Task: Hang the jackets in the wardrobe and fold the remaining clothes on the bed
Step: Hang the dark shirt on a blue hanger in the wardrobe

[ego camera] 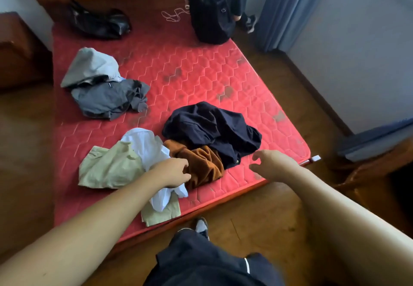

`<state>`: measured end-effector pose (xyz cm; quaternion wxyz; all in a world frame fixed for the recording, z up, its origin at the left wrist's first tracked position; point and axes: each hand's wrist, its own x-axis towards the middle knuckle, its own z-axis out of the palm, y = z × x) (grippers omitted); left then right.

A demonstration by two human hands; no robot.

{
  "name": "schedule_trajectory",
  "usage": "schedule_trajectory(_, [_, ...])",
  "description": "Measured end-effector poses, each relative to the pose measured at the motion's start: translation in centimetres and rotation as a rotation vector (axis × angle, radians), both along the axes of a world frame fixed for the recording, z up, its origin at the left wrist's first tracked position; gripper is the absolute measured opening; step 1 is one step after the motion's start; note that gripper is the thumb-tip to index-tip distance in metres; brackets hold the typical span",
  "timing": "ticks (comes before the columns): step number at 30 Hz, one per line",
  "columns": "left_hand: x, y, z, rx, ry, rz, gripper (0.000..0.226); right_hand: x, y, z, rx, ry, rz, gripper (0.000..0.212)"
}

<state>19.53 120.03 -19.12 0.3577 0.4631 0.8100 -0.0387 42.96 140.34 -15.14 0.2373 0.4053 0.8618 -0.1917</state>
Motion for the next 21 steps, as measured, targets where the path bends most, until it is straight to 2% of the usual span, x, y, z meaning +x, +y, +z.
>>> schedule_trajectory(6, [-1.8, 4.1, -1.4, 0.086, 0.118, 0.052, 0.038, -4.8, 6.1, -3.2, -0.039, -0.007, 0.090, 0.032])
schedule_trajectory(12, [-2.1, 8.4, -4.8, 0.043, 0.129, 0.126, 0.035, -7.8, 12.4, -8.1, -0.063, -0.031, 0.141, 0.036])
schedule_trajectory(18, [-2.0, 15.5, -11.2, -0.002, 0.166, 0.166, 0.027, -11.1, 18.7, -16.6, -0.056, -0.037, 0.258, 0.032])
schedule_trajectory(21, [-2.4, 19.9, -16.2, -0.013, 0.191, 0.148, 0.023, -12.1, 21.8, -22.3, -0.067, -0.060, 0.272, 0.041])
